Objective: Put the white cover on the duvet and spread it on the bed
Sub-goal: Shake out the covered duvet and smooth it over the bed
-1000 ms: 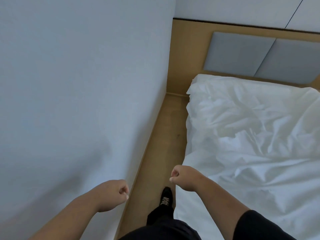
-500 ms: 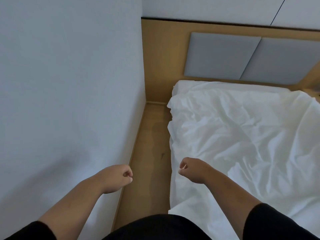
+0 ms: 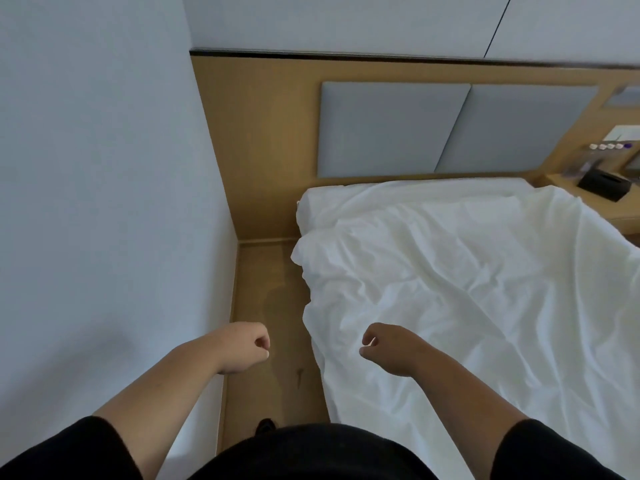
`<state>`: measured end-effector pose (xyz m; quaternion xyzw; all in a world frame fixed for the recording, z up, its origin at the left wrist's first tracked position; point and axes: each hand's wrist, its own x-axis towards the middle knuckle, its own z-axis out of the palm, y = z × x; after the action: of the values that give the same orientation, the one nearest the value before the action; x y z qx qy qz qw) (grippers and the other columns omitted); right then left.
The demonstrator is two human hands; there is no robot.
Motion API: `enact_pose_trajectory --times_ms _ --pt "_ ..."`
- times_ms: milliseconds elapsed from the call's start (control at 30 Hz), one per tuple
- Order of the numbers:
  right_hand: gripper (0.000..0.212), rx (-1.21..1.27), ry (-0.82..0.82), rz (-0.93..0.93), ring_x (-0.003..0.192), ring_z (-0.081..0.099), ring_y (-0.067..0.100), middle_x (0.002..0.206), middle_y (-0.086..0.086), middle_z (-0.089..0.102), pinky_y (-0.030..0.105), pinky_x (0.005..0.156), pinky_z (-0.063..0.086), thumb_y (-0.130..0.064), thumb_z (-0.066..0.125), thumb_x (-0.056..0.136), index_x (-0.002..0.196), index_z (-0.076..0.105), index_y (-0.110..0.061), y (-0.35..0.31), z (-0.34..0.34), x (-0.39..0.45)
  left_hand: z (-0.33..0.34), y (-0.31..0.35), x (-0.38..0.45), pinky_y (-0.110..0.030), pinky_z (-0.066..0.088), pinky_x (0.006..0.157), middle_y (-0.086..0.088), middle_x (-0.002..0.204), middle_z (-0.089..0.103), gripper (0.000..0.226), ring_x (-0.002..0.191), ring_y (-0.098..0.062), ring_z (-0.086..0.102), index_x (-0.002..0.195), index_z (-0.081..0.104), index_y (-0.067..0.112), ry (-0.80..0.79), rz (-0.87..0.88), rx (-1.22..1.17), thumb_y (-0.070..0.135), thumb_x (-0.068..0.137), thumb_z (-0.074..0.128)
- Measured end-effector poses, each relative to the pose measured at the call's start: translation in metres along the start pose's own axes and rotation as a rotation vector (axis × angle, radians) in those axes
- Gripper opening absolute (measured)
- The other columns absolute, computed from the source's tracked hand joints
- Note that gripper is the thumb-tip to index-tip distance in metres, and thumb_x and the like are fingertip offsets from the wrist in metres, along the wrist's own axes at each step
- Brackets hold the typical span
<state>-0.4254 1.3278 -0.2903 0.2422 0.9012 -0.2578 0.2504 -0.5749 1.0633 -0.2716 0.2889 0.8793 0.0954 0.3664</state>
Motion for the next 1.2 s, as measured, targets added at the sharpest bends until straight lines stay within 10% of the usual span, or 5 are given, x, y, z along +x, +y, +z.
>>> enact_pose_trajectory --times_ms 967,1200 --pt "0.048 0.461 -0.061 0.51 0.106 0.061 0.03 0.108 0.009 0.063 0.034 0.079 0.044 -0.052 0.044 0.1 0.115 0.058 -0.008 0.045 -0.235 0.547 -0.292 0.073 0.583 -0.026 0.048 0.076 0.013 0.104 0.058 0.017 0.093 -0.007 0.056 0.109 0.056 0.03 -0.408 0.072 0.277 0.038 0.096 0.05" --pt "0.086 0.645 -0.015 0.84 0.091 0.061 0.027 0.1 0.006 0.063 0.036 0.079 0.046 -0.079 0.042 0.087 0.129 0.056 -0.005 0.074 -0.207 0.649 -0.199 0.074 0.728 -0.031 0.04 0.105 -0.001 0.152 0.037 0.099 0.135 -0.022 0.043 0.153 0.028 0.022 -0.615 0.037 0.148 0.067 0.076 0.071"
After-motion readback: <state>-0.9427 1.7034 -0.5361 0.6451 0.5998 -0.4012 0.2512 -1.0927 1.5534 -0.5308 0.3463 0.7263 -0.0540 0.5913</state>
